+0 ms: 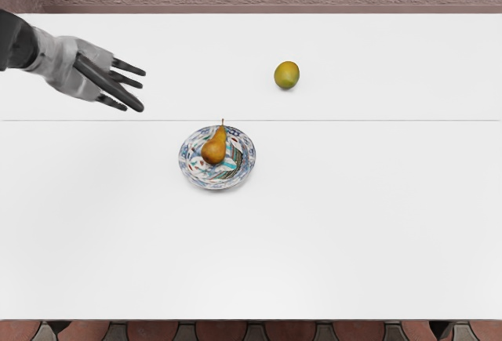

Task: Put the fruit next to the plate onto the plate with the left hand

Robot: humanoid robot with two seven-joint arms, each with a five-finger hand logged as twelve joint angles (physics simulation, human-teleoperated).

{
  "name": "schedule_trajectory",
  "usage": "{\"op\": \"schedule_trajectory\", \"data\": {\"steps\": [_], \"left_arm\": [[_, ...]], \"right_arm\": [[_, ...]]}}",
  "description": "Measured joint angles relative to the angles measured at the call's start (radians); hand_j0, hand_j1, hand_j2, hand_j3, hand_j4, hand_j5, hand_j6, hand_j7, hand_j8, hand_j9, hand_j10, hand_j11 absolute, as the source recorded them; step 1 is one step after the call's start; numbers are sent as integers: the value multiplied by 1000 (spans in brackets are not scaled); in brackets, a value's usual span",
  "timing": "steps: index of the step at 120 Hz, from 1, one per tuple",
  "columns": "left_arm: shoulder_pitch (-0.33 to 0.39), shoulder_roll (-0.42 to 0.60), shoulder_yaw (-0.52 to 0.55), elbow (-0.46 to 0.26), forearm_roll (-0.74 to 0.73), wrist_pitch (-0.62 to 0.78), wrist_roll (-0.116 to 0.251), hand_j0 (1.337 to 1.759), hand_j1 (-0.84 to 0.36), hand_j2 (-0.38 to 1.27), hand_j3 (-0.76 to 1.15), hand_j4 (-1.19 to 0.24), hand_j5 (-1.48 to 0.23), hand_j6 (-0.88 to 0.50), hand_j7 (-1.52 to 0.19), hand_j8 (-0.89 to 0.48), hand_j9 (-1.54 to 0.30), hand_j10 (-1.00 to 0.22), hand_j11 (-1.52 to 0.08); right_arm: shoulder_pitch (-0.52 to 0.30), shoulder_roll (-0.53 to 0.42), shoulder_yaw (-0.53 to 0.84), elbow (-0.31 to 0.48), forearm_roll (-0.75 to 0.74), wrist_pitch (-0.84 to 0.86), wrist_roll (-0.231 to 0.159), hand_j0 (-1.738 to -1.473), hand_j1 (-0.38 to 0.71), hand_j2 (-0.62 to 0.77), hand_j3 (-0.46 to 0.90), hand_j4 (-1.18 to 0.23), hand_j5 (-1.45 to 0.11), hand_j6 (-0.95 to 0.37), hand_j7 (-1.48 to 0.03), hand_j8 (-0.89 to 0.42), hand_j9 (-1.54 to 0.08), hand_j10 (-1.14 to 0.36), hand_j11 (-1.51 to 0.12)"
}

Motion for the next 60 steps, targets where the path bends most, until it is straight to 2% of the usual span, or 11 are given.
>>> {"op": "schedule_trajectory", "data": {"steps": [12, 22, 36, 46, 60], "left_arm": [[29, 87, -3, 0, 6, -206, 0, 1658, 335, 2, 0, -11, -15, -11, -15, -11, -15, -11, -15], [55, 142, -7, 1, 18, -298, 2, 1658, 337, 1, 0, -9, -13, -9, -13, -9, -13, -10, -13], [135, 206, -60, 3, 40, -349, 4, 1658, 338, 1, 0, -8, -11, -8, -11, -8, -11, -8, -11], [215, 243, -137, 5, 76, -363, 7, 1658, 339, 1, 0, -7, -10, -7, -10, -7, -10, -7, -10], [225, 259, -216, 8, 125, -370, 10, 1658, 339, 0, 0, -6, -9, -6, -10, -6, -10, -7, -10]], "right_arm": [[0, 0, 0, 0, 0, 0, 0, -1658, -331, -3, 0, -15, -19, -15, -19, -15, -19, -15, -19], [0, 0, 0, 0, 0, 1, 0, -1658, -331, -3, 0, -15, -19, -15, -19, -15, -19, -15, -19], [0, 0, 0, 0, 0, 0, 0, -1658, -331, -3, 0, -15, -19, -15, -19, -15, -19, -15, -19], [0, 0, 0, 0, 0, 0, 0, -1658, -331, -3, 0, -15, -19, -15, -20, -15, -19, -15, -19], [0, 0, 0, 0, 0, 0, 0, -1658, -331, -3, 0, -15, -19, -15, -19, -15, -19, -15, -19]]}}
